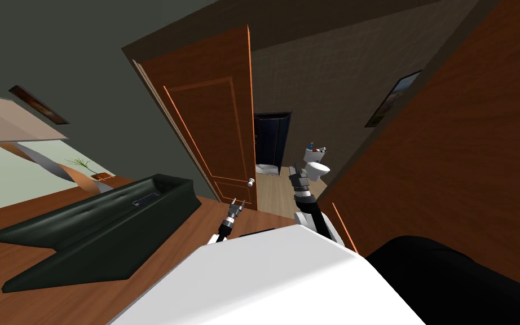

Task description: Pull the door open

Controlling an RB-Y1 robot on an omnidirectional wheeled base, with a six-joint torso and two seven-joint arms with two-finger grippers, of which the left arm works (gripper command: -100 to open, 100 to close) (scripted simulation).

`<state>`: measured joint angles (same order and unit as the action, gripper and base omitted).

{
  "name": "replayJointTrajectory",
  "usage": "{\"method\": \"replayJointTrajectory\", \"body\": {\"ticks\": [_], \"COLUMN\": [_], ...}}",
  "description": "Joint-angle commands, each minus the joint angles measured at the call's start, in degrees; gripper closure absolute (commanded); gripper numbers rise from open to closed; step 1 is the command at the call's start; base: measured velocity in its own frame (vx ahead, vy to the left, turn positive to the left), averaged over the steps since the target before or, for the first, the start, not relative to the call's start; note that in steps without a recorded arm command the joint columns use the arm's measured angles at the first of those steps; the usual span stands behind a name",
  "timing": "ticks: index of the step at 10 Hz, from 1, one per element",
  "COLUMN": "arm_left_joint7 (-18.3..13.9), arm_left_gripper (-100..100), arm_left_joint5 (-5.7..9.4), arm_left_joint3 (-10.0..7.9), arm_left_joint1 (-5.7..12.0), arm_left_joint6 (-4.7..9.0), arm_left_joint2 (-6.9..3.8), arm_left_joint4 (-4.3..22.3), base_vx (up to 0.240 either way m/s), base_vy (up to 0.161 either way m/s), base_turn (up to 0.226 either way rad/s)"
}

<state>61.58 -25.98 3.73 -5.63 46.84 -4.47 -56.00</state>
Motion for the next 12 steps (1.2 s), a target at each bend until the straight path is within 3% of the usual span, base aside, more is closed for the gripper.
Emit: {"method": "replayJointTrajectory", "body": {"ticks": [1,4,5,8,12], "arm_left_joint7": [1.7,4.47,3.92,2.71,1.69], "arm_left_gripper": [-100,-100,-100,-100,-100], "arm_left_joint5": [-0.68,-1.67,-1.37,0.53,1.57], "arm_left_joint3": [0.17,0.24,0.07,-2.91,-4.28], "arm_left_joint1": [0.46,1.45,1.66,3.31,4.04], "arm_left_joint6": [-0.1,0.28,0.42,3.2,4.16], "arm_left_joint2": [0.17,0.52,0.5,-3.51,-5.15], "arm_left_joint4": [1.15,3.9,4.05,7.64,9.44], "base_vx": [0.133,0.134,0.064,0.094,0.144], "base_vy": [-0.105,-0.095,-0.058,-0.037,-0.167], "base_turn": [0.121,0.118,0.028,-0.061,-0.08]}}
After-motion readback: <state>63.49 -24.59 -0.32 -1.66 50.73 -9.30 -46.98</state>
